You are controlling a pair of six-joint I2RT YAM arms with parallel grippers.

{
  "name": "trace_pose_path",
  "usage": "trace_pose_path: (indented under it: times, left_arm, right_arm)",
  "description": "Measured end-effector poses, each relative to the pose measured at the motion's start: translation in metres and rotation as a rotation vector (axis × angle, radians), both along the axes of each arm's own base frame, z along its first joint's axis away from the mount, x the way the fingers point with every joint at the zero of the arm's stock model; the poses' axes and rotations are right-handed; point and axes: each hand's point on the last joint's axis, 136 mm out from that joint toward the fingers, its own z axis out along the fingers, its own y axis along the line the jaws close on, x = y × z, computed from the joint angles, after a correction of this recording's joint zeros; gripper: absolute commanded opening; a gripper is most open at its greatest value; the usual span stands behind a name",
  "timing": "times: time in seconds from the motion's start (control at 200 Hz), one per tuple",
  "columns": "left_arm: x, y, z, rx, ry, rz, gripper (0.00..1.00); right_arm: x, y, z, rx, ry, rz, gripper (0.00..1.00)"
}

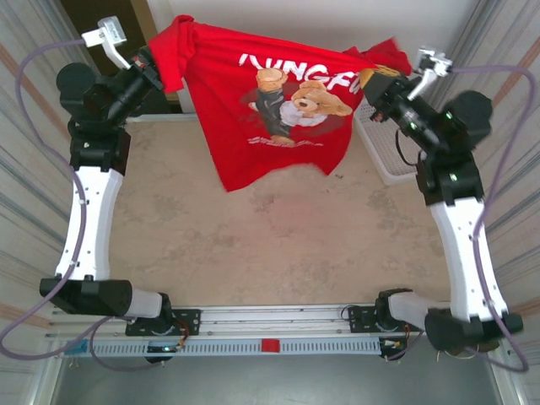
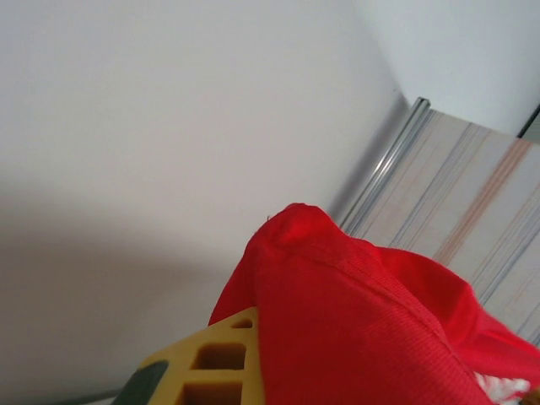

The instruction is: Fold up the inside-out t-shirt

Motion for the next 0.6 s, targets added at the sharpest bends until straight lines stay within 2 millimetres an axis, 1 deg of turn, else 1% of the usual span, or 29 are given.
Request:
trace_pose_path:
  times: [0.04,0.065,0.11,0.23,0.326,0.401,0.466,0.531,0.561,0.601]
  left_arm:
    - [-0.007,-0.001,0.006,-0.01,-0.019,-0.007,0.0]
    - [-0.012,-0.001,0.008,-0.015,-0.027,-0.012,0.0]
    - [-0.02,-0.001,0.011,-0.025,-0.041,-0.017,0.0]
    - [-0.035,-0.001,0.017,-0.043,-0.071,-0.028,0.0]
    - [-0.036,0.001,0.016,-0.047,-0.069,-0.018,0.0]
    - [-0.028,0.003,0.01,-0.049,-0.041,-0.002,0.02]
    - [-0.015,0.004,0.002,-0.046,-0.007,0.017,0.03]
    - [0.003,0.005,-0.008,-0.037,0.025,0.034,0.05]
    - [0.012,0.005,-0.013,-0.03,0.041,0.038,0.05]
    - [0.03,0.006,-0.022,-0.015,0.069,0.05,0.05]
  right_arm:
    - [-0.014,0.0,0.006,0.006,-0.023,0.002,0.0]
    - [-0.019,-0.001,0.007,0.009,-0.027,0.0,0.0]
    - [-0.022,-0.002,0.004,0.013,-0.021,-0.008,0.0]
    - [-0.011,-0.003,-0.017,0.007,0.05,-0.026,0.0]
    - [0.002,0.002,-0.036,-0.004,0.122,-0.022,0.0]
    - [0.01,0.01,-0.048,-0.01,0.163,-0.006,0.0]
    - [0.02,0.014,-0.058,-0.006,0.197,0.0,0.0]
    - [0.038,0.02,-0.073,0.004,0.243,0.005,0.0]
    - [0.049,0.025,-0.085,0.007,0.276,0.009,0.0]
    - [0.065,0.031,-0.1,0.011,0.319,0.017,0.0]
